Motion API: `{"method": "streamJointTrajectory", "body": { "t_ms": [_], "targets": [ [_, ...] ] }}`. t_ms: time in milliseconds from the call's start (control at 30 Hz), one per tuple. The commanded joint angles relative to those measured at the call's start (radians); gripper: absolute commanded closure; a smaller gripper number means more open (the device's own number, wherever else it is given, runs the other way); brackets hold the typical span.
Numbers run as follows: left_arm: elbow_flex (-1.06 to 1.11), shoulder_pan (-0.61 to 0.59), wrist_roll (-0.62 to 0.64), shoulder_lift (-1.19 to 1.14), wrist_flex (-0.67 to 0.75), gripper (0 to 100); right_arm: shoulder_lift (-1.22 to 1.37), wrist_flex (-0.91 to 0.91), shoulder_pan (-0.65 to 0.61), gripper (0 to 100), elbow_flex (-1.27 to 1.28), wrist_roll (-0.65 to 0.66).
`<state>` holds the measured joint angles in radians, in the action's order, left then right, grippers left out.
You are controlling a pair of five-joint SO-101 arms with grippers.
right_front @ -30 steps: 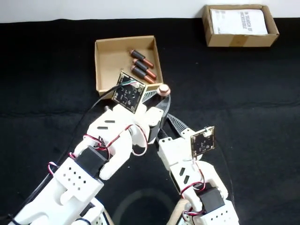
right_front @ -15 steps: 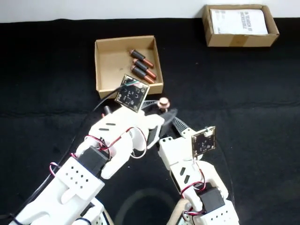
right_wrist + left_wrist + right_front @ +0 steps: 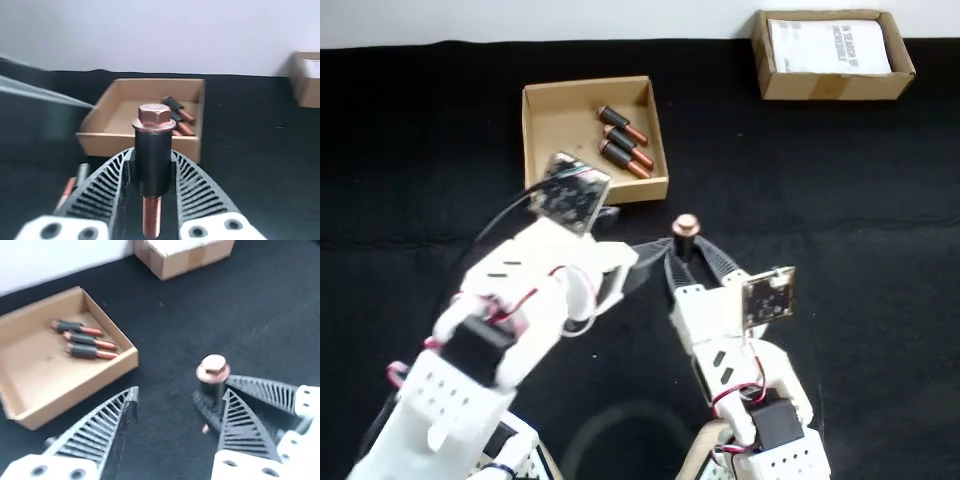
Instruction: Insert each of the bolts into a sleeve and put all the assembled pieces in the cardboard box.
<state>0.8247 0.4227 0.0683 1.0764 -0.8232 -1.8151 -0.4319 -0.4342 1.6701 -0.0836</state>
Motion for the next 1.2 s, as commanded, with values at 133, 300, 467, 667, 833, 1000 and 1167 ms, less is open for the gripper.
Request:
{"method": "streamJointTrajectory", "body": {
  "t_ms": [133, 300, 467, 667, 833, 1000, 1167],
  "targets": [
    [-0.051, -0.11, -0.005, 0.249, -0.19, 75, -0.005, -0.01, 0.035, 99.1, -0.058, 0.066],
    [0.051, -0.225, -0.003, 0.446, -0.267, 87, 0.108, -0.016, 0.035, 99.1, -0.239, 0.13],
    [0.269, -0.384, -0.003, 0.7, -0.259, 99, 0.455, -0.12, 0.038, 99.1, -0.587, 0.132],
    [0.44, -0.562, 0.0, 0.73, -0.222, 99, 0.917, -0.156, 0.033, 99.1, -0.964, 0.137],
    [0.561, -0.647, 0.0, 0.736, -0.16, 99, 1.25, -0.154, -0.004, 99.1, -1.204, 0.307],
    [0.702, -0.673, 0.002, 0.736, -0.11, 99, 1.532, -0.153, -0.067, 99.1, -1.399, 0.463],
    [0.819, -0.673, 0.002, 0.736, -0.11, 99, 1.788, -0.153, -0.11, 99.1, -1.589, 0.552]
  ]
}}
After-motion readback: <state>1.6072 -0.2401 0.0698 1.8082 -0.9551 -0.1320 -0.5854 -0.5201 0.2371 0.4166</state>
